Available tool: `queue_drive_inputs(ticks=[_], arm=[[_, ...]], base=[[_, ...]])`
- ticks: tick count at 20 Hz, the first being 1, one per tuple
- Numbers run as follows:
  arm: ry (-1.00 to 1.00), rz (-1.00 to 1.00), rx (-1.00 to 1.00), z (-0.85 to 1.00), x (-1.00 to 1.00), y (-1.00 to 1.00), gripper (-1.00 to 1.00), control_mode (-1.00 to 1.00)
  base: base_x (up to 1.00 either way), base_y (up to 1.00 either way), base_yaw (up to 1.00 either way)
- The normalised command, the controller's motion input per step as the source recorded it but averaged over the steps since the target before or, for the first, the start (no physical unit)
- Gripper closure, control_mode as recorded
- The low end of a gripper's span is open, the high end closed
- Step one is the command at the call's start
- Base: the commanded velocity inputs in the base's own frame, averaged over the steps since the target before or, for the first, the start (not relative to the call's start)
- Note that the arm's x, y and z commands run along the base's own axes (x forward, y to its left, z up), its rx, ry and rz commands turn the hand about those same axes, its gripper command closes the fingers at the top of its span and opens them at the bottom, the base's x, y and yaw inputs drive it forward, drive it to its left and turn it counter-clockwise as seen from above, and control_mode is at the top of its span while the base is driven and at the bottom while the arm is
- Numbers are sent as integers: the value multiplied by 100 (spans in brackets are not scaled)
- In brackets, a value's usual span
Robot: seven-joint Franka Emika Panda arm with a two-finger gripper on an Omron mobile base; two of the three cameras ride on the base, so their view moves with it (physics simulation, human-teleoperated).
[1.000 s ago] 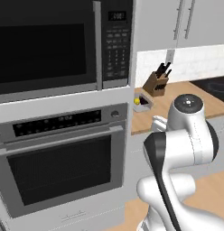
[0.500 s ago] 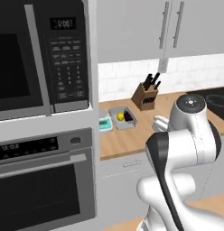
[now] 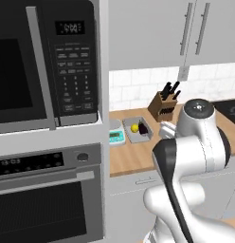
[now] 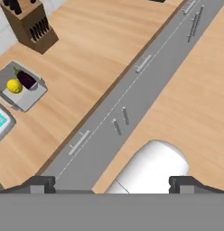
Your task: Take the meat container that has the chicken drumstick and place it on the second highest rack of the freezer. Then take the vegetable container that has the lemon and eggplant and place it on the highest rack of the freezer.
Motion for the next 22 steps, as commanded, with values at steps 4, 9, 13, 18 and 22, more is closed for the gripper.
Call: queue_drive_inputs(ticks=[4, 9, 13, 18, 22], arm=[[9, 17, 35, -45, 96, -32, -100, -100], [22, 16, 33, -24, 100, -38, -100, -100], [17, 0, 3, -1, 73, -2, -100, -100], [5, -2, 0, -16, 81, 0, -100, -100], [0, 0, 0, -26, 68, 0, -100, -100]], base=[[0, 0, 0], [0, 0, 0], [0, 0, 0], [0, 0, 0], [0, 0, 0]])
